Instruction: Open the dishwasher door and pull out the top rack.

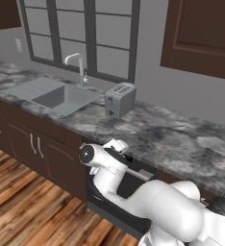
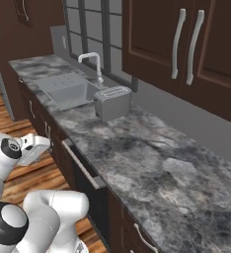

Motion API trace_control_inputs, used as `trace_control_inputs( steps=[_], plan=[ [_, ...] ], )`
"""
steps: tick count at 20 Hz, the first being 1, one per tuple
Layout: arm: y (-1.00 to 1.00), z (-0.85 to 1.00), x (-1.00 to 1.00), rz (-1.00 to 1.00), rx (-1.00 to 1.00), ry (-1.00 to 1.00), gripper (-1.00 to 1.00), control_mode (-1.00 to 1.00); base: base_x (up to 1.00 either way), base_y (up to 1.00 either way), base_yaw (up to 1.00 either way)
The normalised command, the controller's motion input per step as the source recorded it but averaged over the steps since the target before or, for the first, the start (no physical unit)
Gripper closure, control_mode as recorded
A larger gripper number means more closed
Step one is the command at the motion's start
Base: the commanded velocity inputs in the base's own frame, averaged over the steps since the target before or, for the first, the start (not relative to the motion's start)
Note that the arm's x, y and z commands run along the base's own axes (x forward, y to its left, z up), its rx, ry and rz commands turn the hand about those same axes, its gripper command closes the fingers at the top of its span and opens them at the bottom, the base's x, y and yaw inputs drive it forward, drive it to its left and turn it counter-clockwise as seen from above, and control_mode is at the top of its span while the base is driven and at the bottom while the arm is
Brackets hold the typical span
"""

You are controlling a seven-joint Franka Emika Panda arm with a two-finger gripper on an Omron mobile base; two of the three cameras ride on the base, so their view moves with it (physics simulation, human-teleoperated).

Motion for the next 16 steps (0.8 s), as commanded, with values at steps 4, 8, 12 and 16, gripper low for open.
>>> trace_control_inputs(
  steps=[4, 8, 12, 16],
  plan=[
    [-0.02, -0.34, 0.11, 0.00, -0.04, -0.01, -1.00, -1.00, 0.00, 0.00, 0.00],
    [0.00, -0.31, 0.13, 0.00, -0.14, 0.00, -1.00, -1.00, 0.00, 0.00, 0.00],
    [0.00, -0.29, 0.11, 0.00, -0.16, 0.00, -1.00, -1.00, 0.00, 0.00, 0.00],
    [0.00, -0.28, 0.10, 0.00, -0.15, 0.00, -1.00, -1.00, 0.00, 0.00, 0.00]
  ],
)
